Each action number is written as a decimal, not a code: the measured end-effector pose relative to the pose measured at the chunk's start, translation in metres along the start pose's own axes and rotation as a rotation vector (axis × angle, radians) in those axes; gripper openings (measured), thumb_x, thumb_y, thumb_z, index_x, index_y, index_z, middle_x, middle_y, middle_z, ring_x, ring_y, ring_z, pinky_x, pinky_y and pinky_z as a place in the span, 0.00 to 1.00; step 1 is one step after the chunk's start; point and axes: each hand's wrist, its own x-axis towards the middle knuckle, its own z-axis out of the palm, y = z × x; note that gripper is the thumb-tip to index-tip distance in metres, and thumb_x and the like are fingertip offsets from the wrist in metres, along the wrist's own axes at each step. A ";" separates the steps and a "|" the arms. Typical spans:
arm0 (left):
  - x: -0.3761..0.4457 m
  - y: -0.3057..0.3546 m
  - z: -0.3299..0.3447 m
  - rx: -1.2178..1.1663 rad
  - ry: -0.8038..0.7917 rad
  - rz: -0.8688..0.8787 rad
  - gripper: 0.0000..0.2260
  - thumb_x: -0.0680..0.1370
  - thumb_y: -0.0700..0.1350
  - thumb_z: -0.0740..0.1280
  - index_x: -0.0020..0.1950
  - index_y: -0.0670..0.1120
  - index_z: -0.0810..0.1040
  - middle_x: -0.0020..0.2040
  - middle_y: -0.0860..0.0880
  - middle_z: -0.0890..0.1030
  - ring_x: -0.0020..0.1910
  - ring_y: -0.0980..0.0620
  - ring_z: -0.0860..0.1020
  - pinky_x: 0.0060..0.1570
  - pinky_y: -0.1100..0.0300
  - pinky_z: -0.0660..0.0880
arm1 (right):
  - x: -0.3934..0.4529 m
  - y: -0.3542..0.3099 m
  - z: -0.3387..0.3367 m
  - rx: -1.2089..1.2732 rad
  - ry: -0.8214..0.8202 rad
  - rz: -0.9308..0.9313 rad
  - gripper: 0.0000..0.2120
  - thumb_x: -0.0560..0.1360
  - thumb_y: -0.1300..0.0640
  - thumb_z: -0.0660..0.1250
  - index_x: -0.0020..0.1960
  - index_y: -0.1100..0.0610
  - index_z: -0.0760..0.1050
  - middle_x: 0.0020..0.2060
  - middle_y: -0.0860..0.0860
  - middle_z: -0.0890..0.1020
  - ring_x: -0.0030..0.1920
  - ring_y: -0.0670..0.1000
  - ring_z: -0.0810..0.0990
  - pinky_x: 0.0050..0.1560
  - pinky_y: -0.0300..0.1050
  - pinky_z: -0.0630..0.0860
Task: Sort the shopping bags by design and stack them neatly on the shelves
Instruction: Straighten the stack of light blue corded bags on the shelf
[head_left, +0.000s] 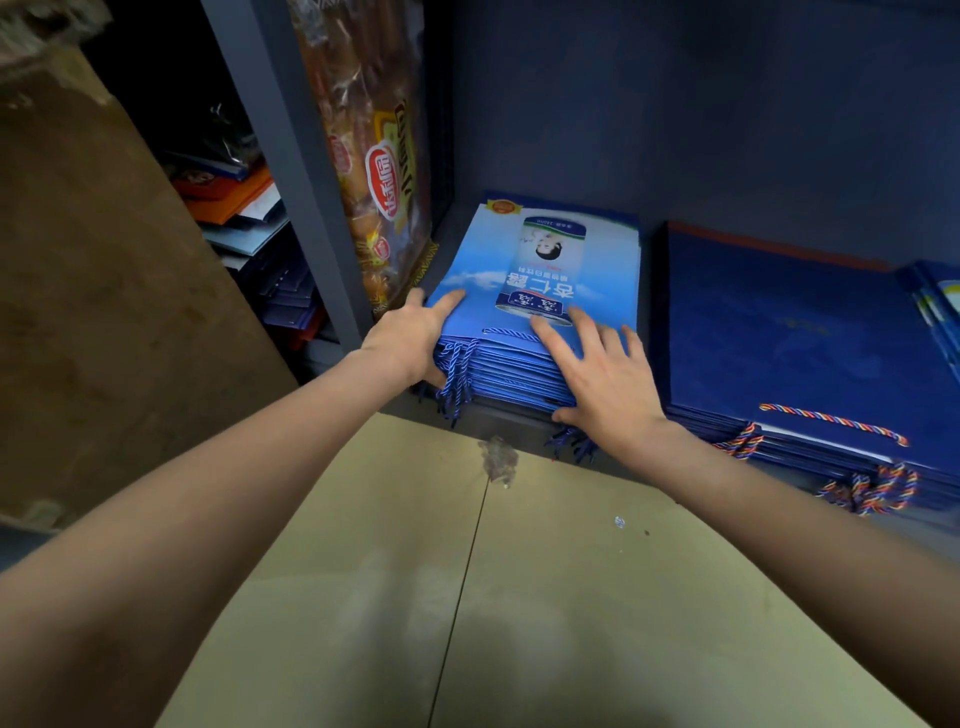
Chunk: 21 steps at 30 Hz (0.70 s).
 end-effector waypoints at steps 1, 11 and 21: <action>0.000 -0.002 -0.002 -0.017 -0.012 0.020 0.49 0.68 0.45 0.77 0.77 0.55 0.46 0.72 0.39 0.57 0.63 0.35 0.70 0.62 0.46 0.69 | 0.000 0.001 -0.002 0.012 -0.004 -0.010 0.48 0.70 0.43 0.71 0.76 0.47 0.41 0.74 0.57 0.53 0.70 0.60 0.60 0.70 0.56 0.56; 0.012 -0.010 -0.025 -0.245 -0.338 0.087 0.50 0.69 0.45 0.76 0.77 0.53 0.41 0.76 0.46 0.57 0.72 0.46 0.61 0.69 0.55 0.61 | -0.020 0.068 -0.026 0.504 -0.353 -0.036 0.49 0.66 0.52 0.77 0.76 0.47 0.49 0.75 0.53 0.52 0.74 0.56 0.56 0.71 0.47 0.58; 0.029 0.000 -0.029 0.042 -0.251 0.074 0.49 0.67 0.48 0.78 0.78 0.53 0.48 0.73 0.42 0.64 0.67 0.42 0.68 0.62 0.53 0.69 | -0.017 0.076 -0.020 0.747 -0.234 0.160 0.37 0.68 0.53 0.76 0.73 0.51 0.64 0.70 0.53 0.69 0.69 0.55 0.68 0.68 0.45 0.64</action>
